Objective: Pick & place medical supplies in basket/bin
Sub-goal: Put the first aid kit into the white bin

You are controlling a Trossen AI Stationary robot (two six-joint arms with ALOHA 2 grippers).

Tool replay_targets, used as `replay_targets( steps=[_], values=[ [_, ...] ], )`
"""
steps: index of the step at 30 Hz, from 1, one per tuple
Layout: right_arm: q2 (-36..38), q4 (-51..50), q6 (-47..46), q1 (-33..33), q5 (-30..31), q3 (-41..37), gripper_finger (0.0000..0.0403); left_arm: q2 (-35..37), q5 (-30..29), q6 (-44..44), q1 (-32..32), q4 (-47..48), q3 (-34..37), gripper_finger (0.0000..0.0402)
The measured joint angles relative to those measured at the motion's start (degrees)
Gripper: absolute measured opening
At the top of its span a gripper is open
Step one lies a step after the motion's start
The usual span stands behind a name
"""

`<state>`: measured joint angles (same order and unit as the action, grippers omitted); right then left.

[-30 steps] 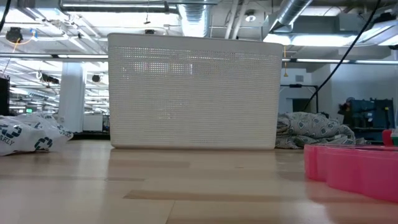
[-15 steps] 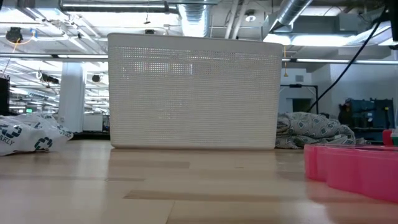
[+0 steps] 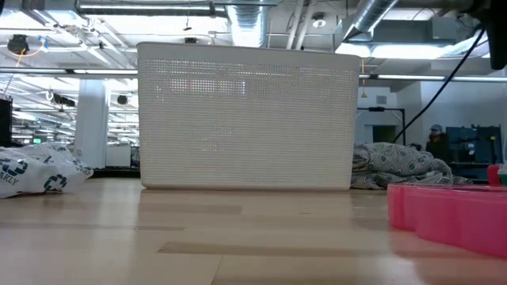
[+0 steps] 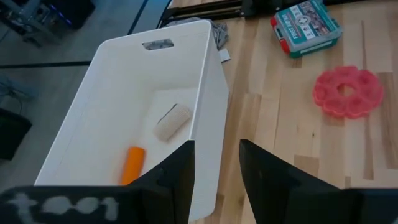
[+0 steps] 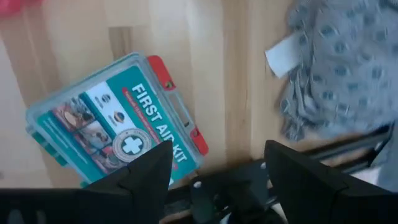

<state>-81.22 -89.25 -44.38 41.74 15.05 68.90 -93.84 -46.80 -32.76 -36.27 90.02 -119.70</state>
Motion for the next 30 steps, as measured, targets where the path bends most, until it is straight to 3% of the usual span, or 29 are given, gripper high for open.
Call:
replay_targets(
  steps=[10, 18, 22, 30],
  values=[
    [-5.9, 5.8, 21.2, -2.8, -3.2, 0.0, 0.0249, 0.0, -0.1, 1.8, 0.0, 0.0, 0.0, 0.0117],
    [-3.8, 5.9, 26.8, -4.9, -3.1, -0.8, 0.0249, 0.0, 0.6, 3.2, 0.0, 0.0, 0.0, 0.0117],
    [1.6, 16.2, 27.4, -7.0, -4.3, -8.4, 0.0249, 0.0, 2.6, 3.2, 0.0, 0.0, 0.0, 0.0117],
    [8.3, 21.3, 28.1, -11.4, -6.7, -21.4, 0.0249, 0.0, 2.8, 3.9, 0.0, 0.0, 0.0, 0.0117]
  ],
)
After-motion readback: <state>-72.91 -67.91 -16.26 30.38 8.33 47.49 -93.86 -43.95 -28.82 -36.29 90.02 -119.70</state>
